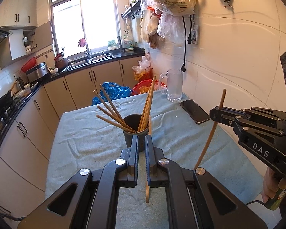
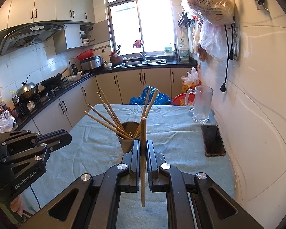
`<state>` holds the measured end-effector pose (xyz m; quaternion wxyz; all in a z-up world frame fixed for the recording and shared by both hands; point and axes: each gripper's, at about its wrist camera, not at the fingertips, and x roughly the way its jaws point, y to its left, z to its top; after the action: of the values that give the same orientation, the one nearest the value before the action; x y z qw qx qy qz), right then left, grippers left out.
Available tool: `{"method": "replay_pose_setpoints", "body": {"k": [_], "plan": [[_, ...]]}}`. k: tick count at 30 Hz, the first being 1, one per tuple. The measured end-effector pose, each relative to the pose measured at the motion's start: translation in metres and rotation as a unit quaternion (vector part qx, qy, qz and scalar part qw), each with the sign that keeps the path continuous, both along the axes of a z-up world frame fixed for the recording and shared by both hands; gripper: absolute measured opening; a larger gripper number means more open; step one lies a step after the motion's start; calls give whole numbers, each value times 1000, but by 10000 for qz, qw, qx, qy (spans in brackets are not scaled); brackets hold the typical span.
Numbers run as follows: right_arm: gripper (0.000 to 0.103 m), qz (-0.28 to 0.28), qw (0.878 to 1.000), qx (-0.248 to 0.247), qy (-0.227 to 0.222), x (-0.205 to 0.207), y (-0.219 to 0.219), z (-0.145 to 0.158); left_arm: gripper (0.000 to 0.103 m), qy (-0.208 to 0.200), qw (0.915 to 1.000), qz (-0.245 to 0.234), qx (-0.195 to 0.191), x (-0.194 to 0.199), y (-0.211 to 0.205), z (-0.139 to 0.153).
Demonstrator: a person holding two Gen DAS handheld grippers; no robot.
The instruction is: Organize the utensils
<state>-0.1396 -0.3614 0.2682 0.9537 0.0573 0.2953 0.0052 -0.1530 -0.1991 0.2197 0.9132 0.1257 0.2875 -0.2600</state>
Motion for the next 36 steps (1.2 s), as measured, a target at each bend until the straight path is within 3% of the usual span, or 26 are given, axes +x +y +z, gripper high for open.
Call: {"method": "replay_pose_setpoints", "body": {"k": [8,11,15,20,22,24,28,30,31,32,36], "plan": [[7,-43,10000,23,67,6,-2,-5,6,258,9996,-55,62,13,-4,-18],[7,-126,9995,176,223,8,-13,-14,12,660,9971,-274,243,23,-13,-47],[7,-250,9966,627,477,11,-38,-29,18,1181,9902,-246,711,45,-28,-107],[7,-447,9914,1076,587,15,-73,-38,19,1071,9858,-212,1279,54,-47,-153],[7,-516,9893,1209,636,18,-83,-42,30,1035,9841,-247,1420,56,-52,-166],[7,-546,9875,1323,661,21,-90,-46,36,1080,9824,-274,1500,61,-55,-176],[7,-572,9848,1483,701,27,-99,-50,37,1346,9767,-296,1642,74,-60,-198],[7,-570,9836,1543,738,31,-104,-53,33,1399,9777,-271,1544,75,-59,-199],[7,-567,9831,1568,760,33,-106,-54,14,1549,9770,-303,1432,78,-58,-200],[7,-565,9824,1599,788,35,-108,-55,7,1677,9761,-309,1344,78,-56,-201],[7,-597,9770,1815,953,52,-120,-65,7,2138,9720,-166,957,73,-39,-201]]}}
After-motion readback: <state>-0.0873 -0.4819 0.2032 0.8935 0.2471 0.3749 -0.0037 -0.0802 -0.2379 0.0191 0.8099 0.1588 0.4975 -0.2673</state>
